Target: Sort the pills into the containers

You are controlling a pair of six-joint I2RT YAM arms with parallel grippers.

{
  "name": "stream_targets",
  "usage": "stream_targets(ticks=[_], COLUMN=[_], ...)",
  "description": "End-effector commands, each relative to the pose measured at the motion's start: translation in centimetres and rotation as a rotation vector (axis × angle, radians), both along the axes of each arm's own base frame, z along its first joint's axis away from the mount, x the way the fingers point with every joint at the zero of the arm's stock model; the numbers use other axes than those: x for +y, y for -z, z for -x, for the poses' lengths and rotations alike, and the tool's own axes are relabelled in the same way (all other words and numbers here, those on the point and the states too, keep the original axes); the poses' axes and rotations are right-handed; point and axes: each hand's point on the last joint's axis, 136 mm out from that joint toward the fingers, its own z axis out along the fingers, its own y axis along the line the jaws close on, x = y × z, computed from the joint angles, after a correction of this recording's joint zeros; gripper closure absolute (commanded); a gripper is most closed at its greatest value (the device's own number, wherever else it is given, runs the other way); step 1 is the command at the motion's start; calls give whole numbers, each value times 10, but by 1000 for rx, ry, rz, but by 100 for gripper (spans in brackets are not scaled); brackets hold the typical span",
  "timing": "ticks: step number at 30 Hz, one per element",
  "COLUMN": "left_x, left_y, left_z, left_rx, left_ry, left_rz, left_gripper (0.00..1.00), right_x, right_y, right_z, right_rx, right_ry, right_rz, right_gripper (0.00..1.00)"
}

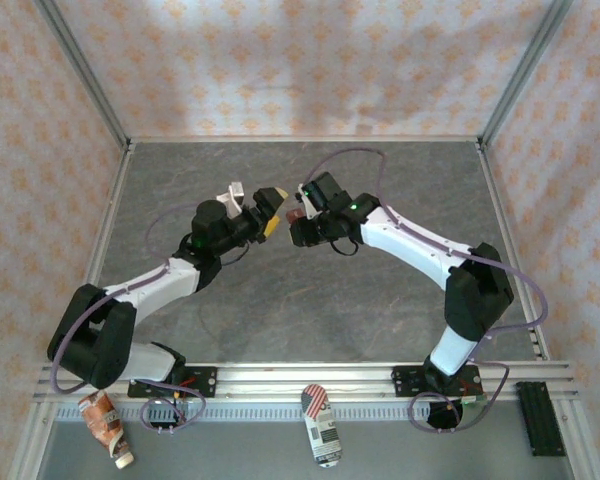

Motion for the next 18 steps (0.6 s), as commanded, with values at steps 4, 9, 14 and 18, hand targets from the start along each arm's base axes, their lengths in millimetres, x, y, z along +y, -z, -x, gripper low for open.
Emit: stream_targets(ticks=[4,9,14,18], left_x=[-8,-12,-14,-14], left_y=[-18,-20,-21,-19], left_z=[-1,1,4,4], left_rx=[-63,-64,-65,-62], left_ry=[-5,-3,-1,-3], left_rz=[46,54,58,56], left_gripper=[0,0,0,1], right_x=[-2,-2,-1,-1], right_y=[5,7,8,7], right_z=[-4,-5,-6,-7], right_rx=[-2,-1,0,-1], right_ry=[28,31,33,35], right_rz=[0,3,2,-1], right_gripper=[76,76,76,76])
